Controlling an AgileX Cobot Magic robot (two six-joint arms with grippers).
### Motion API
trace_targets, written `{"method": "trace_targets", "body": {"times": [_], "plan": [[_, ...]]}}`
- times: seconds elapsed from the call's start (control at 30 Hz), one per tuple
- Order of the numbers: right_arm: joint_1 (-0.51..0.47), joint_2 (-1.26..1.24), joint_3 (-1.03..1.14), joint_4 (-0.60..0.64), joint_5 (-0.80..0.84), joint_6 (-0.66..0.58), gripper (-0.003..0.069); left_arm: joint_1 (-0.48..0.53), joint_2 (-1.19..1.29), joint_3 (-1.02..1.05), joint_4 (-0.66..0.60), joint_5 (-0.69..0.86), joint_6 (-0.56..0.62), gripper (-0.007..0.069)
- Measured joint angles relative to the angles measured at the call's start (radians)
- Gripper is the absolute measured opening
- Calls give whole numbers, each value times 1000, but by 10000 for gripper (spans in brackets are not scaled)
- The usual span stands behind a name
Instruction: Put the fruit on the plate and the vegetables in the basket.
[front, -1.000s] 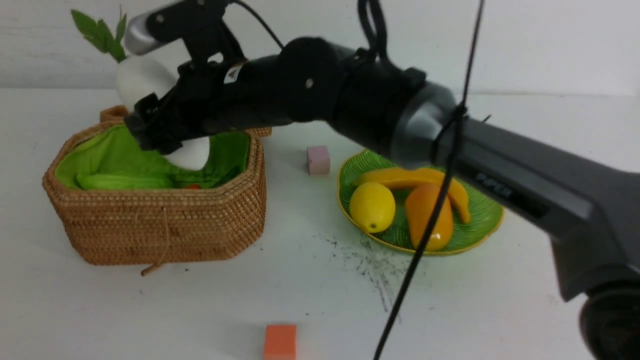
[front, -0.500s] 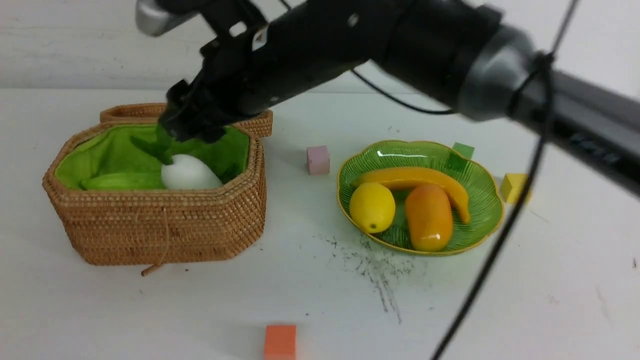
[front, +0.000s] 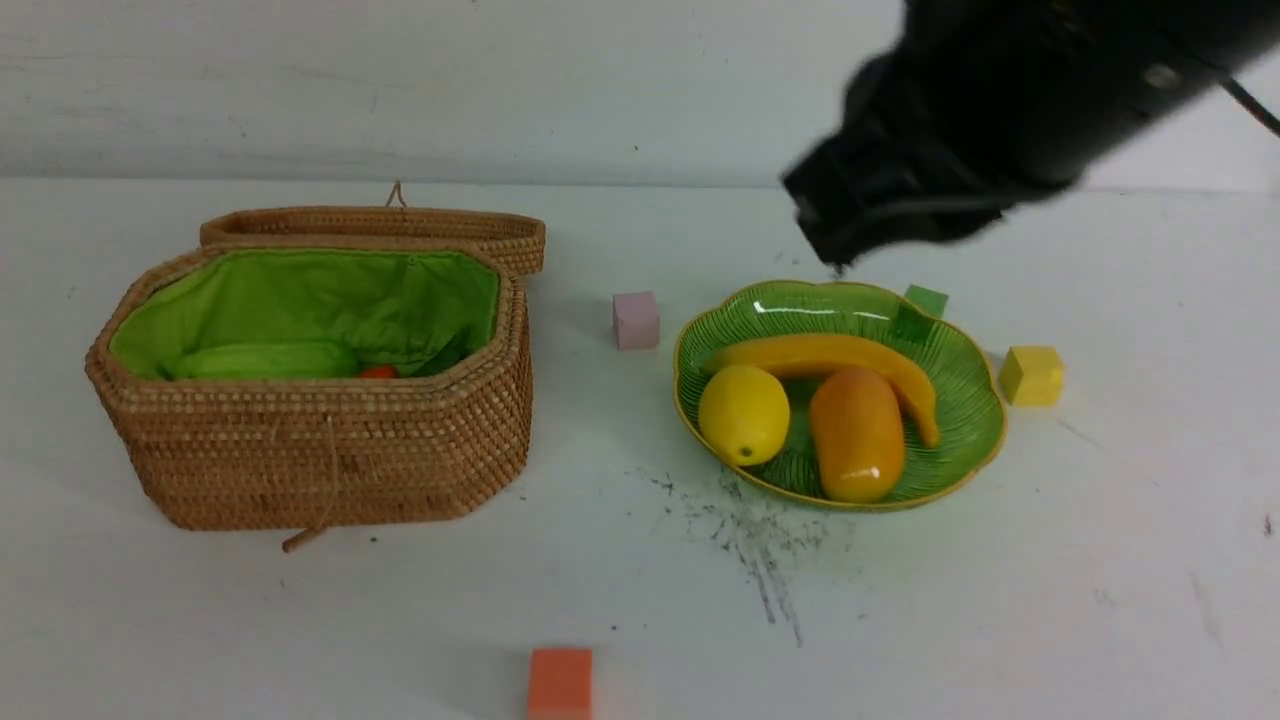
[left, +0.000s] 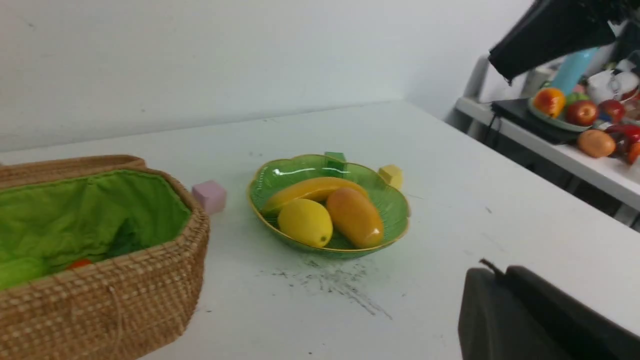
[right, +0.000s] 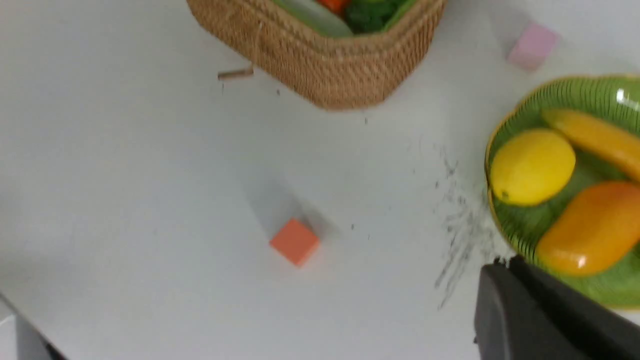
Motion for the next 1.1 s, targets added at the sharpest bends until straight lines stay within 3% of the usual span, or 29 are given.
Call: {"method": "trace_targets", "body": {"times": [0.23, 0.4, 1.1], "plan": [[0, -363, 519, 0, 0, 259, -1, 0, -190, 251, -98, -137, 20, -13], [0, -506, 707, 0, -55, 343, 1, 0, -201, 316, -105, -184, 20, -13], [-2, -575, 752, -8, -56, 354, 21, 0, -201, 353, -110, -51, 17, -13]]}}
